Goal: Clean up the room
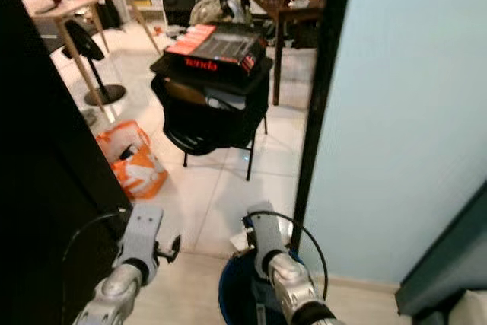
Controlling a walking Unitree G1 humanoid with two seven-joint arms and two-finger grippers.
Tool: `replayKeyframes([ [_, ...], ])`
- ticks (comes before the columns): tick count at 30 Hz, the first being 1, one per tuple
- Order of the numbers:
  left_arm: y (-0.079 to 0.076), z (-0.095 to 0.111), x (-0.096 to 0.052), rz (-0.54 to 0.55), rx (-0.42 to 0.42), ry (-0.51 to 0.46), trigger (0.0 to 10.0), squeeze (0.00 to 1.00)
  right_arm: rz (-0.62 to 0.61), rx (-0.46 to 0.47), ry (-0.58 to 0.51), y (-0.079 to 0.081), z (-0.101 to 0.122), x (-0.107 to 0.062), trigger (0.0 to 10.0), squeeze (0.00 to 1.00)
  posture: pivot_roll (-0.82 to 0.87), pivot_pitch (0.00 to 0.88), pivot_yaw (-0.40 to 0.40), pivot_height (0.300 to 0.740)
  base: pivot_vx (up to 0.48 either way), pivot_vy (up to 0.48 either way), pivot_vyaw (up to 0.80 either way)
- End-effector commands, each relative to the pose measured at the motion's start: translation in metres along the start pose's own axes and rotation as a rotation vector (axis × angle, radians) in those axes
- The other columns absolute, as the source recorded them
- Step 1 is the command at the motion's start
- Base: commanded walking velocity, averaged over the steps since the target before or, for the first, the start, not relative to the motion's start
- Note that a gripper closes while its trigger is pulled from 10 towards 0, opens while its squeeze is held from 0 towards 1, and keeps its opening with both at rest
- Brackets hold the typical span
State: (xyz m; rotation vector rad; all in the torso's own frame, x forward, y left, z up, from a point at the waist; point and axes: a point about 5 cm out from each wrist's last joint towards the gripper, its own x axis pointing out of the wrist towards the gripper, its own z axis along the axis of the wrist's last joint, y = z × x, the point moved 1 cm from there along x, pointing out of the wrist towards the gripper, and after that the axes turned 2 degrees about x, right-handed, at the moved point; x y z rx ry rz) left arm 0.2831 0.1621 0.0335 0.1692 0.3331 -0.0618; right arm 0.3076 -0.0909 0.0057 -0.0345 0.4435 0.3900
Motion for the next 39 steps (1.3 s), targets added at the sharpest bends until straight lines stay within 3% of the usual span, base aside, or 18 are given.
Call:
replayKeyframes([
  [1,0.004,-0.004,-0.002,0.014,0.000,0.019,10.0,0.00,0.014,-0.001,-0.001,0.005,0.000,0.001,10.0,0.00,0.05,0.049,-0.001,0.740,0.000,0.000,0.00],
  [21,0.008,0.003,0.005,0.024,0.005,0.014,10.0,0.00,0.046,-0.058,-0.023,0.014,0.033,0.016,10.0,0.00,0.06,0.071,-0.022,0.740,0.000,0.000,0.00],
  [30,0.010,0.002,0.004,0.031,0.008,0.017,10.0,0.00,0.049,-0.048,-0.020,0.016,0.032,0.017,10.0,0.00,0.07,0.071,-0.017,0.740,0.000,0.000,0.00],
  [39,0.010,0.004,0.006,0.035,0.024,0.004,10.0,0.00,0.048,-0.041,-0.018,0.017,0.031,0.017,10.0,0.00,0.06,0.071,-0.012,0.700,0.000,0.000,0.00],
])
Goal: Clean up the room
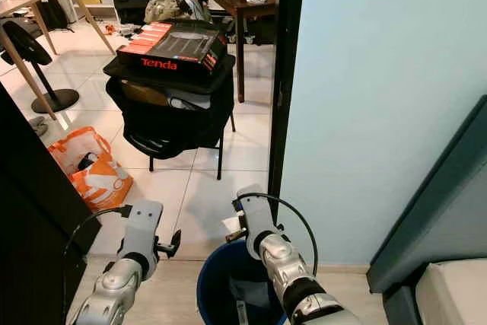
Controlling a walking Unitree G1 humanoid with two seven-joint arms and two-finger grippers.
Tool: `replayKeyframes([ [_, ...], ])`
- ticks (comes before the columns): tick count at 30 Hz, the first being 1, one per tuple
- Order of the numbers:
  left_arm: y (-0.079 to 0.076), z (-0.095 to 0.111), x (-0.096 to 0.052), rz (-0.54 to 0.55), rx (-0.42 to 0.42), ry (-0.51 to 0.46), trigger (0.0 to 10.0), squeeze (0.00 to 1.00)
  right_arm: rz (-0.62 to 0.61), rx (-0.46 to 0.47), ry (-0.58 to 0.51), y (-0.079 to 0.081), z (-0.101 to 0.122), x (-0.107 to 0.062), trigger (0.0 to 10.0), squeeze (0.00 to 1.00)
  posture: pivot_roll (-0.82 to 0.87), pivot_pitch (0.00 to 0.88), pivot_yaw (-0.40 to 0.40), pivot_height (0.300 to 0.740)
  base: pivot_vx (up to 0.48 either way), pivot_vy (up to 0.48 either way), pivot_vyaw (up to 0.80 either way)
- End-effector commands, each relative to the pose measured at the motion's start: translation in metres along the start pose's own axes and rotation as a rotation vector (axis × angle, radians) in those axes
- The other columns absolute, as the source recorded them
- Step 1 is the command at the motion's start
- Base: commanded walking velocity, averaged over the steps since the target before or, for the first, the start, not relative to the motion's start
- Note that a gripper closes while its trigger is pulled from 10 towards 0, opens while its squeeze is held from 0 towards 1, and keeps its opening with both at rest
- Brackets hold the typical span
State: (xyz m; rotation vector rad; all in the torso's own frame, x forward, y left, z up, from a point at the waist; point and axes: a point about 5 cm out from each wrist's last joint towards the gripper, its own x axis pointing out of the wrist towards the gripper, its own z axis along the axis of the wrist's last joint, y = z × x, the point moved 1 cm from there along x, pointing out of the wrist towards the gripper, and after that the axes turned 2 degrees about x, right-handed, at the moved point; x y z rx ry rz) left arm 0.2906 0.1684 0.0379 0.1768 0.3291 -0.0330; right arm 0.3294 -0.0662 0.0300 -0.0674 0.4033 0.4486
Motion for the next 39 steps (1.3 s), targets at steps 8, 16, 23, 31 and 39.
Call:
replayKeyframes([
  [8,0.002,-0.001,0.001,-0.004,0.020,0.001,10.0,0.00,0.001,0.011,0.013,0.000,-0.002,0.000,10.0,0.00,0.06,0.075,-0.013,0.670,0.000,0.000,0.00],
  [16,0.001,-0.001,0.000,-0.006,0.017,0.003,10.0,0.00,0.006,0.015,0.016,0.001,-0.003,0.000,10.0,0.00,0.06,0.076,-0.013,0.645,0.000,0.000,0.00],
  [23,0.002,-0.002,-0.001,-0.006,0.016,0.002,10.0,0.00,0.007,0.015,0.017,0.001,-0.004,0.000,10.0,0.00,0.06,0.079,-0.012,0.620,0.000,0.000,0.00],
  [31,0.007,-0.001,-0.004,-0.031,0.017,-0.008,10.0,0.00,-0.009,0.013,0.014,-0.003,-0.004,-0.001,10.0,0.00,0.07,0.082,-0.009,0.610,0.000,0.000,0.00],
  [39,0.013,0.003,-0.006,-0.050,-0.001,-0.037,10.0,0.00,-0.014,0.012,0.013,-0.005,-0.002,-0.001,10.0,0.00,0.08,0.095,-0.013,0.610,0.000,0.000,0.00],
])
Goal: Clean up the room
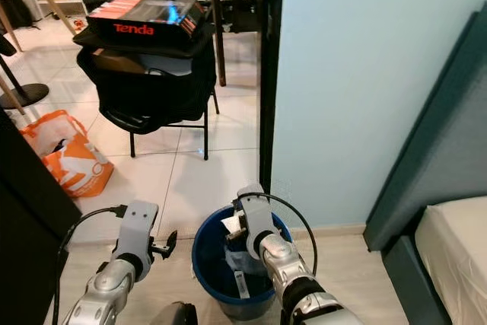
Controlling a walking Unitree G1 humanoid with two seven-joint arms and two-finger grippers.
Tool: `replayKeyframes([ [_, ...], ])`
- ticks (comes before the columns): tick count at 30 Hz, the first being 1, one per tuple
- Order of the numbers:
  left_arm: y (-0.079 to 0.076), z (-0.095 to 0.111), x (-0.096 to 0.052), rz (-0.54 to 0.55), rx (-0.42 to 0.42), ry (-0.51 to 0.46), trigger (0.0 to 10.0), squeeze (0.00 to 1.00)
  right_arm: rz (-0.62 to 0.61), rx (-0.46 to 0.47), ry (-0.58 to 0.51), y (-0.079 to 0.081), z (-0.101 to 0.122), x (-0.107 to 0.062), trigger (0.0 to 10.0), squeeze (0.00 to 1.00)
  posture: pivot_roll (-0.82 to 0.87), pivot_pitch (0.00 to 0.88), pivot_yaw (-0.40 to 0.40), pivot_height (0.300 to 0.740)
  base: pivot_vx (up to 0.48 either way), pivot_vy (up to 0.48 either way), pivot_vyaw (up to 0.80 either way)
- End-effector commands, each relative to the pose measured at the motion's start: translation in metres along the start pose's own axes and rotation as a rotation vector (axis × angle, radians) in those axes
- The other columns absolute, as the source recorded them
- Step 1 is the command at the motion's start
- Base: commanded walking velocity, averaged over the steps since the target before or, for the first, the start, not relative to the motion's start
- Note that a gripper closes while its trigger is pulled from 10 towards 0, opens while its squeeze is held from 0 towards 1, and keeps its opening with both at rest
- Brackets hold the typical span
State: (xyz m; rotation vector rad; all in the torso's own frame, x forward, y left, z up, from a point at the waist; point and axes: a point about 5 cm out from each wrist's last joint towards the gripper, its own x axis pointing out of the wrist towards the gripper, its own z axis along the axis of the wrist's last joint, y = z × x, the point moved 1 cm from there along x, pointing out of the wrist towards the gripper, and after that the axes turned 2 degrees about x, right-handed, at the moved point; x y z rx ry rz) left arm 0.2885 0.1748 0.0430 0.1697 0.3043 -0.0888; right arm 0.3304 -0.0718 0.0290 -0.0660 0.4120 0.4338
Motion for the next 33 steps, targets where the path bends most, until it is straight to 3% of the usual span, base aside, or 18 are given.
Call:
replayKeyframes([
  [1,0.007,0.002,-0.004,-0.025,-0.007,-0.025,10.0,0.00,0.002,0.006,0.007,0.000,0.000,0.001,10.0,0.00,0.09,0.109,-0.014,0.610,0.000,0.000,0.00],
  [6,0.006,0.006,-0.008,-0.101,0.001,-0.060,10.0,0.00,0.008,0.011,0.030,0.000,-0.001,0.001,10.0,0.00,0.09,0.135,-0.019,0.610,0.000,0.000,0.00],
  [12,-0.002,0.009,-0.027,-0.342,0.004,-0.091,10.0,0.00,0.052,0.008,0.073,0.007,0.004,0.006,10.0,0.00,0.12,0.182,-0.044,0.610,0.000,0.000,0.00],
  [22,-0.003,0.013,-0.033,-0.434,0.059,-0.093,10.0,0.00,0.127,-0.045,0.093,0.016,0.010,0.009,10.0,0.00,0.13,0.188,-0.063,0.610,0.000,0.000,0.00],
  [24,-0.011,0.008,-0.037,-0.497,0.099,-0.069,10.0,0.00,0.145,-0.058,0.107,0.016,0.009,0.009,10.0,0.00,0.13,0.187,-0.066,0.610,0.000,0.000,0.00],
  [33,-0.018,0.006,-0.039,-0.538,0.094,-0.058,10.0,0.00,0.167,-0.078,0.142,0.016,0.002,0.007,10.0,0.00,0.12,0.184,-0.062,0.610,0.000,0.000,0.00],
])
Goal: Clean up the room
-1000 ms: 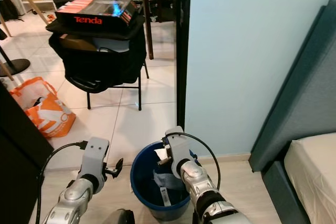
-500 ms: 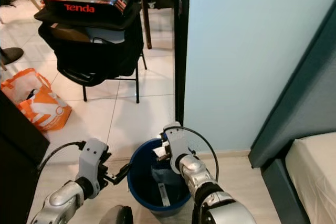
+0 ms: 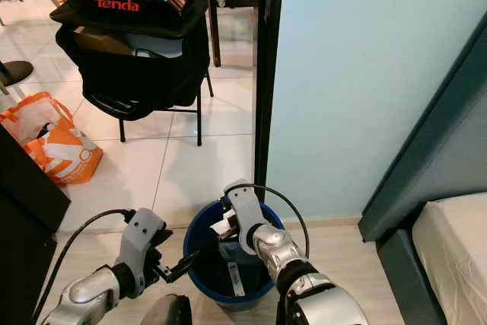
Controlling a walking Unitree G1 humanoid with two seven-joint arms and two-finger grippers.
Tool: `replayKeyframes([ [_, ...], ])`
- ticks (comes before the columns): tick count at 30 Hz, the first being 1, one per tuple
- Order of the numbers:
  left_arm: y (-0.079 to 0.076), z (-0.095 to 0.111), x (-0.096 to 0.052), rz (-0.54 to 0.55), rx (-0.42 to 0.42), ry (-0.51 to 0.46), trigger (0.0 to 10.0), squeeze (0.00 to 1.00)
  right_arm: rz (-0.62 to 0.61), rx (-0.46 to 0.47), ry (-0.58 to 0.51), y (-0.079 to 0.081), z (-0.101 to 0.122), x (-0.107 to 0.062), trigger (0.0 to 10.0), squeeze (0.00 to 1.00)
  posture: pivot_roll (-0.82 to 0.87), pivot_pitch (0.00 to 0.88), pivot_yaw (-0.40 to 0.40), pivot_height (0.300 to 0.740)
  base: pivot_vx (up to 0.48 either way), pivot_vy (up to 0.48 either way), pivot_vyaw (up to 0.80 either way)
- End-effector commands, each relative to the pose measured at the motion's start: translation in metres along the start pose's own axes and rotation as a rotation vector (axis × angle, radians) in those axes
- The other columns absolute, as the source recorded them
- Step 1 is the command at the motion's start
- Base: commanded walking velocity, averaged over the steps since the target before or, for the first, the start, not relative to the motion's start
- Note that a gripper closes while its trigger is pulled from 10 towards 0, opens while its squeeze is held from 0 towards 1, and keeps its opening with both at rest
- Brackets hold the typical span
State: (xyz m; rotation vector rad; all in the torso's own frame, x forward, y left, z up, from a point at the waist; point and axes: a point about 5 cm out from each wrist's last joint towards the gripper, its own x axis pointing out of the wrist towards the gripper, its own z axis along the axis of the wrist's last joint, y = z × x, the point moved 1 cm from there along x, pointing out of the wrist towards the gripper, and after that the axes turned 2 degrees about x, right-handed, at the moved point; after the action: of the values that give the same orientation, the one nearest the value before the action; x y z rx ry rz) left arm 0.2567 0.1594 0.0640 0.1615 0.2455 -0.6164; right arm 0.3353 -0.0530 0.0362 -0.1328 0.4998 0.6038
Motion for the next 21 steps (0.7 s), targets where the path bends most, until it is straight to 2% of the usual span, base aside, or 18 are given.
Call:
replayKeyframes([
  [1,-0.0047,-0.0066,-0.0020,-0.027,0.005,0.037,10.0,0.00,0.011,0.004,0.042,0.0018,-0.0096,-0.0008,10.0,0.00,0.12,0.184,-0.062,0.610,0.000,0.000,0.00],
  [16,-0.0040,-0.0056,-0.0045,-0.083,0.026,0.061,10.0,0.00,0.064,0.003,0.053,0.0080,-0.0140,-0.0008,10.0,0.00,0.11,0.174,-0.059,0.610,0.000,0.000,0.00],
  [17,-0.0037,-0.0055,-0.0046,-0.084,0.028,0.063,10.0,0.00,0.071,0.007,0.052,0.0084,-0.0147,-0.0010,10.0,0.09,0.11,0.174,-0.059,0.610,0.000,0.000,0.00],
  [18,-0.0035,-0.0054,-0.0047,-0.085,0.029,0.063,10.0,0.00,0.082,0.018,0.055,0.0094,-0.0161,-0.0013,10.0,0.71,0.11,0.171,-0.059,0.610,0.000,0.000,0.00],
  [19,-0.0033,-0.0055,-0.0047,-0.085,0.029,0.064,10.0,0.00,0.088,0.021,0.058,0.0099,-0.0174,-0.0015,10.0,1.00,0.11,0.169,-0.058,0.610,0.000,0.000,0.00],
  [21,-0.0032,-0.0056,-0.0047,-0.086,0.031,0.065,10.0,0.00,0.089,0.020,0.062,0.0102,-0.0185,-0.0016,10.0,1.00,0.11,0.169,-0.058,0.610,0.000,0.000,0.00],
])
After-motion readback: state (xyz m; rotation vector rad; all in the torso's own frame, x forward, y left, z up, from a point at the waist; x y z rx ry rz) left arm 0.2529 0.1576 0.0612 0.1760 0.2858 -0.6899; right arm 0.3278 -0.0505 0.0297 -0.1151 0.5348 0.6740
